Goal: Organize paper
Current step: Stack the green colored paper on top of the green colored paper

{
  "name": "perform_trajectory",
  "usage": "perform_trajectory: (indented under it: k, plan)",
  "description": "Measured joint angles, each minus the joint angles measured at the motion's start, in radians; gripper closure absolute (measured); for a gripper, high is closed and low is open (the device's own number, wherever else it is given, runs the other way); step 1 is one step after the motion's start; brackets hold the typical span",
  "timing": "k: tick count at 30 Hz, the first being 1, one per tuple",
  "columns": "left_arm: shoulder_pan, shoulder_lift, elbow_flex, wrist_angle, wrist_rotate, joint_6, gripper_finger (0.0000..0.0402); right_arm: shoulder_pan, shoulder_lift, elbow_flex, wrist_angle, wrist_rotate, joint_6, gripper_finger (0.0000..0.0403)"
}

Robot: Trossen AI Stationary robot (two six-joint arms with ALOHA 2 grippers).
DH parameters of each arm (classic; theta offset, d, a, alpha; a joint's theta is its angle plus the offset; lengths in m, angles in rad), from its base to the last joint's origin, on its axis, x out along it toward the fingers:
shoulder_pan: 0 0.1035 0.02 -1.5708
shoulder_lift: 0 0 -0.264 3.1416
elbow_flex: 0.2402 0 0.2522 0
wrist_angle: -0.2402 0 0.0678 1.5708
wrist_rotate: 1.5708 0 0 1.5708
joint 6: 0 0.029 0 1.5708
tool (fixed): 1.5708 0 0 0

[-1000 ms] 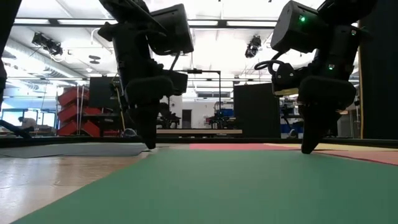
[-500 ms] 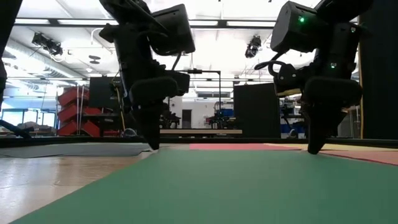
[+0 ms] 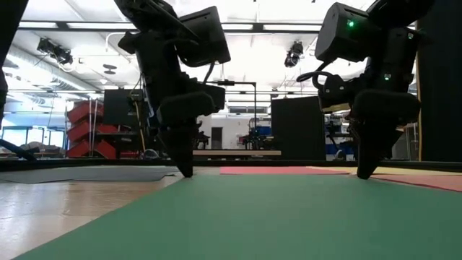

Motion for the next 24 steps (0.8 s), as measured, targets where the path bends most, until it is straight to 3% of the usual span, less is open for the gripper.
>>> perform_trajectory:
  k: [15, 24]
  plan:
    - [0.0, -0.019, -0.003, -0.032, 0.005, -0.023, 0.0402, 0.0, 0.001, 0.001, -0.004, -0.005, 0.008, 0.0403]
    - [0.0, -0.055, 0.037, -0.147, -0.031, -0.02, 0.0402, 0.044, -0.001, 0.085, -0.125, 0.03, 0.009, 0.0403]
